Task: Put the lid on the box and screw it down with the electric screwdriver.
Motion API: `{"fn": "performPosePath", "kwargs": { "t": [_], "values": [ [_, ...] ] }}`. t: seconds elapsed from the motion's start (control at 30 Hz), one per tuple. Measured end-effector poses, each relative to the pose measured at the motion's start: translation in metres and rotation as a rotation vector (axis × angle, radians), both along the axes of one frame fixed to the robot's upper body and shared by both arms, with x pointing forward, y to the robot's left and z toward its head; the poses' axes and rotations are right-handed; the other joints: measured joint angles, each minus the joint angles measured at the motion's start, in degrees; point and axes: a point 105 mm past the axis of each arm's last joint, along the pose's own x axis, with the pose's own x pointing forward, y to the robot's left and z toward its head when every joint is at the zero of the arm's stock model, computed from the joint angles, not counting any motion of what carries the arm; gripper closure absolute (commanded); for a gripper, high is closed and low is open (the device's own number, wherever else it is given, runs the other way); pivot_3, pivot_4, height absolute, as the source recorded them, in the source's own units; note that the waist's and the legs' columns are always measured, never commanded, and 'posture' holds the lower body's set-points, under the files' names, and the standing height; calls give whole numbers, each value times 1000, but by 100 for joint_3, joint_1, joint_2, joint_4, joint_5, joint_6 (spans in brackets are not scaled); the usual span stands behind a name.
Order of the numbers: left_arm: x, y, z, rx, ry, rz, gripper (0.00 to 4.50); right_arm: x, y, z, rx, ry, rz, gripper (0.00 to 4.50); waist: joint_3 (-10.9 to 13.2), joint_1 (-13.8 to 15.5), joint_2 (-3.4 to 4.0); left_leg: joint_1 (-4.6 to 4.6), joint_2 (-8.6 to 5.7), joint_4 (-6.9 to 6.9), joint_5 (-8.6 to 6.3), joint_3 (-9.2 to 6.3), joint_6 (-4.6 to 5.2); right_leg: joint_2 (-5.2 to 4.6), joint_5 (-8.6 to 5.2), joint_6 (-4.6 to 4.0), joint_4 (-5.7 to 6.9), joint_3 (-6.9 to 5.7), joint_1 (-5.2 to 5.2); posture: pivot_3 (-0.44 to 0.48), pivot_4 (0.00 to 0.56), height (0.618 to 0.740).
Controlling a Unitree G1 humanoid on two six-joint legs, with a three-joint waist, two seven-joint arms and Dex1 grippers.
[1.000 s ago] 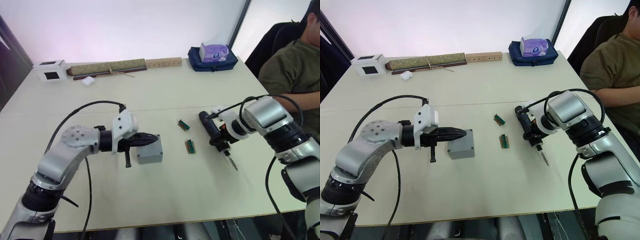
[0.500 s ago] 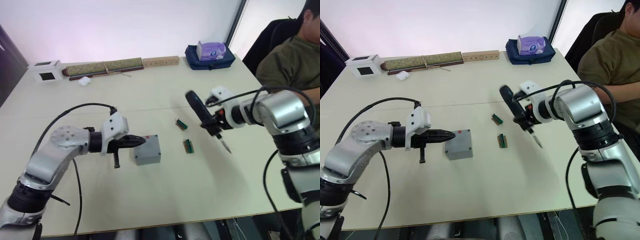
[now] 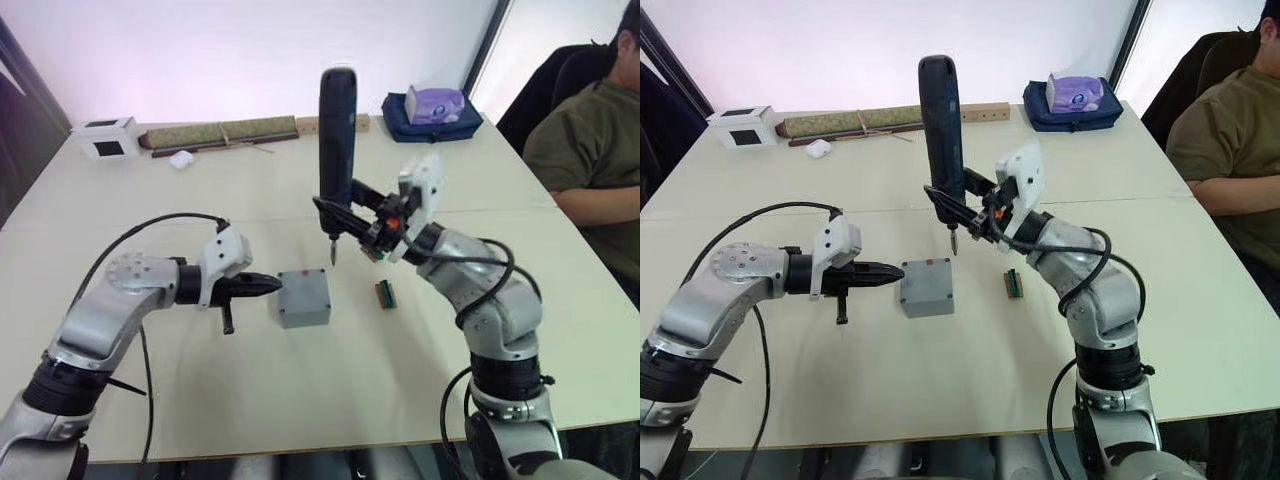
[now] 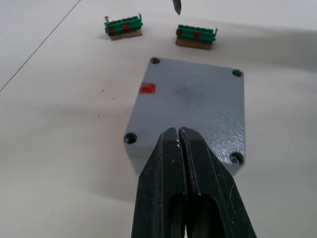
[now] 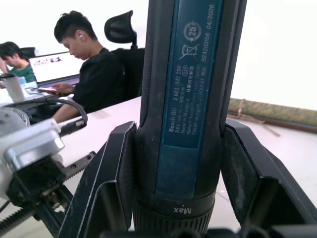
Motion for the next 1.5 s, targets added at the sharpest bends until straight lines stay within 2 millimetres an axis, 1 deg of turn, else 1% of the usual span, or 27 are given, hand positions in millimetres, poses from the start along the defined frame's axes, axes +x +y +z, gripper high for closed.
{"fn": "performPosePath", "kwargs": {
  "t": [0.13,0.43,0.67,0.9,1.33,1.5],
  "values": [
    [2,-2,-8,-24,27,6,4500,0,4,-3,53,-30,-5,2648,0,-14,0,4,6,-2,0,-2,0,8,-3,-6,19,0,-8,0,150,740],
    [4,-7,-10,-28,5,-2,4500,3,15,-20,89,-24,-31,2648,0,14,0,6,3,-1,2,0,-3,2,-3,-6,21,1,-6,0,150,740],
    [7,-9,-11,-20,-16,1,4500,6,15,-28,76,-34,-53,2648,-1,7,0,8,3,-1,3,0,-6,2,-3,-6,22,1,-4,0,150,740],
    [7,-9,-11,-16,-14,0,4500,8,11,-39,59,-25,-78,2648,-1,7,0,8,3,0,3,0,-6,2,-3,-6,23,1,-4,0,150,740],
    [8,-9,-10,0,-20,-9,4500,4,12,-41,6,-104,-71,2648,-2,7,0,13,3,0,3,-1,-6,2,-3,-6,24,1,0,0,150,740],
    [8,-10,-11,7,-24,-11,4500,5,15,-46,-18,-100,-71,2648,-9,6,0,31,3,-1,3,0,-6,3,-4,-7,23,1,21,0,150,740]
  ]
}}
